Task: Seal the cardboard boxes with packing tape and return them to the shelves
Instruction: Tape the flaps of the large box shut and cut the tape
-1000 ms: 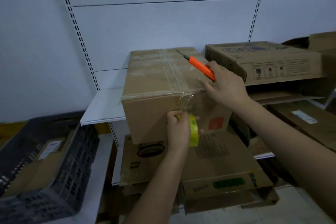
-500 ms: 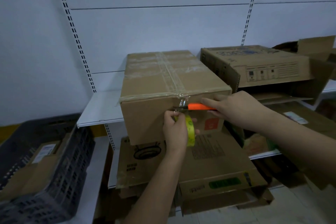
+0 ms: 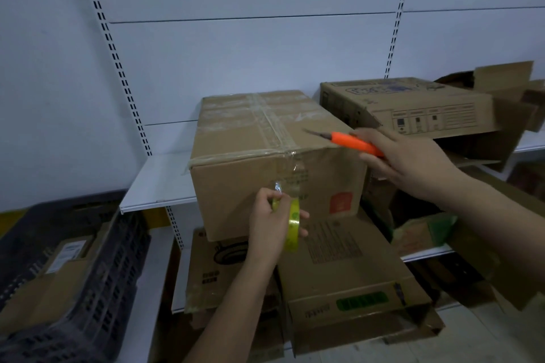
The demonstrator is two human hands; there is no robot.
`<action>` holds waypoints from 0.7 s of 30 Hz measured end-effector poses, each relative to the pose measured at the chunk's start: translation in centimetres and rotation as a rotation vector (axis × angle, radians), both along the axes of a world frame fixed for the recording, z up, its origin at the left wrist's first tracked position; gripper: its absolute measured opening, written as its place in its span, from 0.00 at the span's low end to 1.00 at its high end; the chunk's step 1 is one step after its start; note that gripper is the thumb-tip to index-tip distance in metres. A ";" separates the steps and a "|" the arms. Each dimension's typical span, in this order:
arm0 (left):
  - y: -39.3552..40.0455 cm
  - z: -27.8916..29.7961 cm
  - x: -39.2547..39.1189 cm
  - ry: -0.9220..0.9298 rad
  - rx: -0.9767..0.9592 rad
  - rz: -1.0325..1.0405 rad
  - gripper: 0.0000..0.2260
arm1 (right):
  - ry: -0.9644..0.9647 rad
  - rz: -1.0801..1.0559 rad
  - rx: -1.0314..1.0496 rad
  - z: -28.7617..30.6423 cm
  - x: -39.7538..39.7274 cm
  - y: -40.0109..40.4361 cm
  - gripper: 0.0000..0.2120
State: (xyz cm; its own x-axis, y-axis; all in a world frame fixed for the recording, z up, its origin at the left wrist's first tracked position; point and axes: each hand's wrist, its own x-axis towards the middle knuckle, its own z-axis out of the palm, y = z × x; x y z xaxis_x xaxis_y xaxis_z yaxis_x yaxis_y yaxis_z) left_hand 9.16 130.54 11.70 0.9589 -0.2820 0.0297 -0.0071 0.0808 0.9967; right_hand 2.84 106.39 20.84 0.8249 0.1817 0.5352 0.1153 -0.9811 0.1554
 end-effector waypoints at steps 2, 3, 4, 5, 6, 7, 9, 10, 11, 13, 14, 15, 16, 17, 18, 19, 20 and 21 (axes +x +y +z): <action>0.8 0.9 -0.3 -0.056 0.027 -0.039 0.06 | -0.060 0.003 0.064 1.2 2.2 1.8 0.22; 1.1 1.3 -0.4 -0.074 0.035 -0.058 0.07 | -0.080 -0.009 0.049 1.7 3.7 2.8 0.22; 1.4 1.7 -0.5 -0.087 0.039 -0.074 0.08 | -0.089 -0.025 0.016 2.2 5.3 3.8 0.21; 1.6 2.1 -0.5 -0.097 0.045 -0.087 0.09 | -0.079 -0.038 -0.022 2.4 7.1 4.6 0.20; 1.9 2.6 -0.5 -0.107 0.053 -0.096 0.09 | -0.043 -0.055 -0.047 2.6 8.8 5.2 0.20; 2.2 2.9 -0.5 -0.116 0.061 -0.102 0.09 | 0.024 -0.078 -0.063 2.5 10.5 5.6 0.20; 2.8 3.4 -0.3 -0.133 0.079 -0.107 0.09 | 0.207 -0.133 -0.062 2.3 12.8 6.1 0.20; 3.2 3.7 -0.2 -0.142 0.083 -0.111 0.09 | 0.276 -0.163 -0.043 2.1 13.5 6.2 0.20; 3.5 4.0 -0.2 -0.150 0.083 -0.116 0.09 | 0.284 -0.189 -0.039 2.2 13.9 6.3 0.20; 4.0 4.4 -0.1 -0.163 0.080 -0.126 0.09 | 0.148 -0.185 -0.007 2.6 13.2 6.9 0.20; 4.3 4.6 -0.1 -0.171 0.085 -0.132 0.09 | 0.055 -0.105 0.068 2.8 12.1 7.4 0.20; 4.5 4.8 -0.1 -0.181 0.093 -0.142 0.09 | 0.013 0.019 0.181 3.1 10.5 8.1 0.20; 4.6 5.0 -0.2 -0.189 0.103 -0.154 0.08 | 0.033 0.163 0.318 3.3 8.6 9.0 0.21; 4.6 5.3 -0.3 -0.194 0.107 -0.169 0.08 | 0.116 0.274 0.440 3.4 6.4 9.9 0.22; 4.5 5.6 -0.4 -0.197 0.108 -0.183 0.09 | 0.224 0.333 0.537 3.3 4.5 10.7 0.22; 4.4 5.9 -0.6 -0.194 0.106 -0.197 0.09 | 0.303 0.354 0.600 3.0 3.1 11.3 0.21; 4.4 6.3 -0.8 -0.186 0.105 -0.216 0.09 | 0.323 0.353 0.630 2.5 2.3 11.5 0.17; 4.4 6.6 -0.9 -0.172 0.106 -0.243 0.07 | 0.298 0.339 0.650 2.0 1.8 11.4 0.12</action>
